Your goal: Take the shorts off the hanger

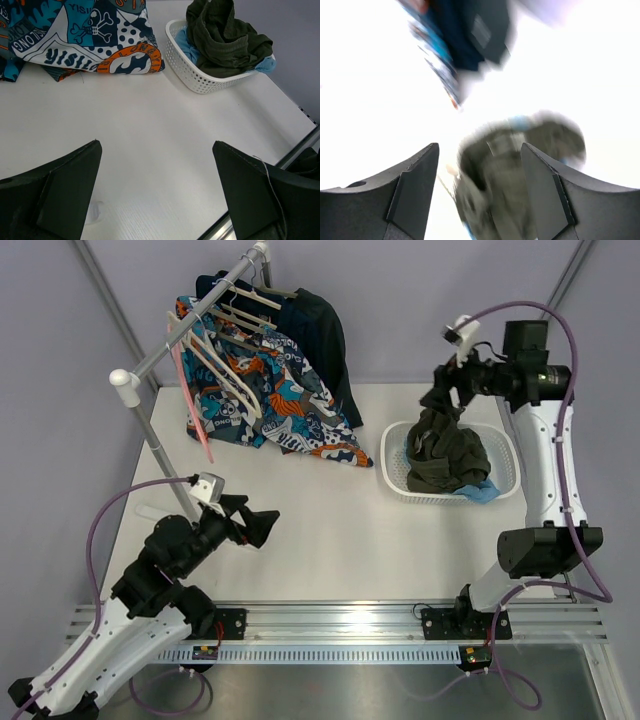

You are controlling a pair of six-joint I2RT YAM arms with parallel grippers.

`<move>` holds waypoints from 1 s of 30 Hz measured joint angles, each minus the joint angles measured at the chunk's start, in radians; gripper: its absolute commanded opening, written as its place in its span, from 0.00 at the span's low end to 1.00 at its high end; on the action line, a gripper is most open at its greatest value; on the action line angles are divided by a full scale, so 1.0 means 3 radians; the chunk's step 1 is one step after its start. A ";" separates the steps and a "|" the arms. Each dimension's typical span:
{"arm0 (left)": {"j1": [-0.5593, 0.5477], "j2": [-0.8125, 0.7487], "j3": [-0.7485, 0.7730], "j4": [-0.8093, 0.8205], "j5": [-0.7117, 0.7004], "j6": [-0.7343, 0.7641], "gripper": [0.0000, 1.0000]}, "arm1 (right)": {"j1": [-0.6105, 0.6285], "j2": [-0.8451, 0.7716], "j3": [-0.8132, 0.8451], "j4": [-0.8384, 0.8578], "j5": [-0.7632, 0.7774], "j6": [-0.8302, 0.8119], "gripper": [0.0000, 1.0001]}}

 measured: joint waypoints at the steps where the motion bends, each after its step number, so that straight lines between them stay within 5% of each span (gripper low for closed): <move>1: 0.0000 0.0013 0.0000 0.0005 0.0000 0.0000 0.99 | 0.0202 0.0009 0.0178 0.0015 -0.0039 0.0045 0.73; 9: 0.0000 0.0057 0.0005 0.0000 0.0000 -0.0078 0.99 | 0.1720 0.0720 0.1181 0.1022 0.0249 0.1292 0.86; 18: 0.0000 -0.0167 0.0003 -0.0003 -0.0009 -0.0258 0.99 | 0.2144 0.1637 0.1778 0.1898 0.0863 0.1951 0.90; 30: 0.0000 -0.0334 -0.0039 -0.0076 -0.0048 -0.0317 0.99 | 0.2347 0.2001 0.1948 0.2542 0.1492 0.1980 0.72</move>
